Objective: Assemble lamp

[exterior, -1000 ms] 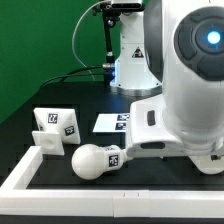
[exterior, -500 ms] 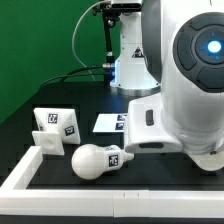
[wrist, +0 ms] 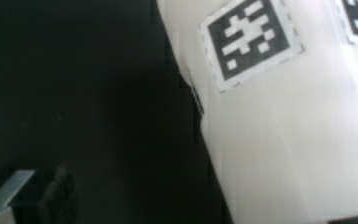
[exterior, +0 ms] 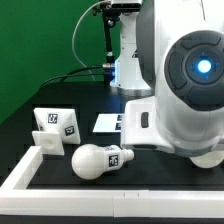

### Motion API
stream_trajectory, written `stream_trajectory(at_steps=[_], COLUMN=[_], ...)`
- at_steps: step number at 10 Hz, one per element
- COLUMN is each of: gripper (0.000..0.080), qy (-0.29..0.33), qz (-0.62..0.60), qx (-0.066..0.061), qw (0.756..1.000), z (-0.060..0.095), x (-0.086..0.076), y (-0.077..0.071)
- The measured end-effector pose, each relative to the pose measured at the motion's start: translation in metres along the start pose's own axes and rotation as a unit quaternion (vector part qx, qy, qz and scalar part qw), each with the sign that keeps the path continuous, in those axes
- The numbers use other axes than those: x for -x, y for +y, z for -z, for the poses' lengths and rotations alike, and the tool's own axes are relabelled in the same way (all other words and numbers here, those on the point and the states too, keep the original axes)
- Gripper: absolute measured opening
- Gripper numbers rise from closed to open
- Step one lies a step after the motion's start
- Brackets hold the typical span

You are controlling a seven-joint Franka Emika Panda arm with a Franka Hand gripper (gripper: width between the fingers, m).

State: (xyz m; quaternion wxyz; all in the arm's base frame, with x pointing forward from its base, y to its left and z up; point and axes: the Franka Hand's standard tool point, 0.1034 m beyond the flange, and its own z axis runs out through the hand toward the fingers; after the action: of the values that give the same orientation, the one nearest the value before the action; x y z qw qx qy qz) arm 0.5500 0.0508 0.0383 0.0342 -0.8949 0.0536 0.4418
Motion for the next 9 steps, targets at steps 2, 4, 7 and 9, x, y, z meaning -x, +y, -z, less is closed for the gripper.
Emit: stream_trajectory(at_steps=[2,4,7,9], gripper=[0.07,0.07,0.07,0.07], qy=[-0.025,-0.025,-0.026,-0.052], qz=[-0.016,-0.017,-0.017,-0.038], qx=[-0.018,-0.017,-0.016,-0.02], qw=[0.999,0.999,0.999,0.998], z=[-0.006,-0.008,-0.009,-0.015], x=[-0.001,-0.002,-0.002,0.004], y=[0.008,0.007,0.007,0.008])
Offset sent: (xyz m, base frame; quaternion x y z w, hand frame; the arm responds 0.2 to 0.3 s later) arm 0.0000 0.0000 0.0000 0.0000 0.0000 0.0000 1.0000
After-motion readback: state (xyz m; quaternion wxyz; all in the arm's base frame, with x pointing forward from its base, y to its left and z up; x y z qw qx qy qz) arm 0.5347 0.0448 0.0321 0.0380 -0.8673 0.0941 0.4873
